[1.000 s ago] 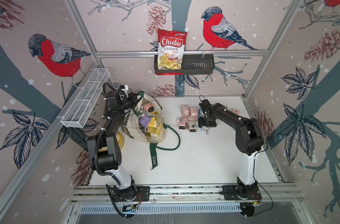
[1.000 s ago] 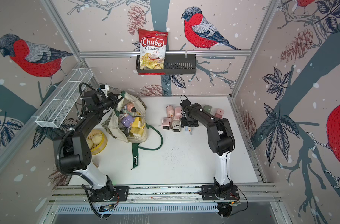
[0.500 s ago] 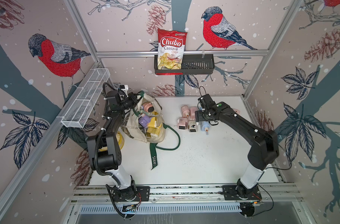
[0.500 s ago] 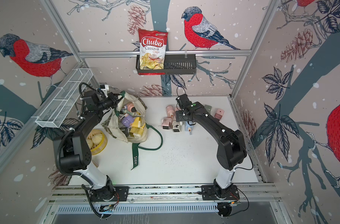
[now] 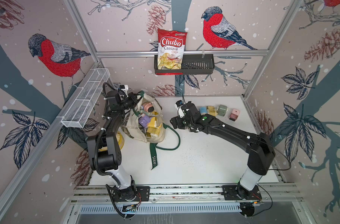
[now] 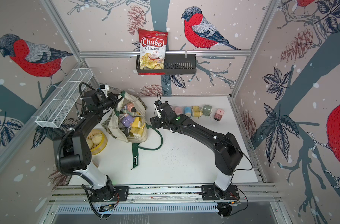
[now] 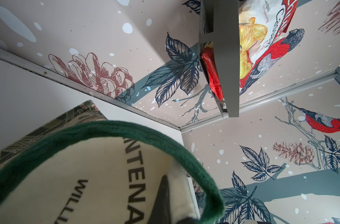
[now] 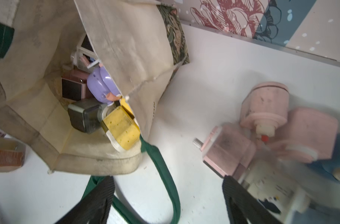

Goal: Take out the pencil sharpeners from the tote bags
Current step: Adjust the canvas bag at the center of the board.

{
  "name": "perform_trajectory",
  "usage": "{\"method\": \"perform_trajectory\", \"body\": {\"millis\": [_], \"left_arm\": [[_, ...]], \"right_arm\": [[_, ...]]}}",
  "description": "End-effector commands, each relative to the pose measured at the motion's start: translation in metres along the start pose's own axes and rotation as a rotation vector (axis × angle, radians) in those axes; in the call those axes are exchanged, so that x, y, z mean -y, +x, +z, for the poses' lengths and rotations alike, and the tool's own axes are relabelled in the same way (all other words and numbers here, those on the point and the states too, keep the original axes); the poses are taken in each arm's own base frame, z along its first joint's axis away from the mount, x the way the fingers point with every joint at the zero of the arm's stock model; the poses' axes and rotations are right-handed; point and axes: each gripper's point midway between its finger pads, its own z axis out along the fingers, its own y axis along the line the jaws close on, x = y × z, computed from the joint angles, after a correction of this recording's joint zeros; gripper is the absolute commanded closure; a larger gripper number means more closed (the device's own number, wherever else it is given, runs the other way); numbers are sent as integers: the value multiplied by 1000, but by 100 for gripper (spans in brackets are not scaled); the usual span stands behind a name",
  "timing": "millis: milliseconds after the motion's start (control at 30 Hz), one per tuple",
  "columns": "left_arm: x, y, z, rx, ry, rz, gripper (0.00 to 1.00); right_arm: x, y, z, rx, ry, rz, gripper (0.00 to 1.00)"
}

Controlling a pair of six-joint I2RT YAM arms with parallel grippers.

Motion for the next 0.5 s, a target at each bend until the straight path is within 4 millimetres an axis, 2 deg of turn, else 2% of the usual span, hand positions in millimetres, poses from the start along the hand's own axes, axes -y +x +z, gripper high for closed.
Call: {"method": "perform_trajectory", "body": {"millis": [0,167,300,433,467], "left_arm": [[23,-10,-2,22,72,96,100],[24,-11,-2,22,74,100,100],[23,-10,-2,18,74,96,100],[24,-11,-2,19,75,97,100],[23,-10,-2,18,75,97,100]], "right_arm": [[-31,-24,19,76,-112,-65,10],[-36,-28,67,57,-118,-45,14],[-38,-29,92,53,-127,-39,22],[-33,-29,110,38,-102,-17,44],[-32,-28,112,36,-99,-13,52]]}}
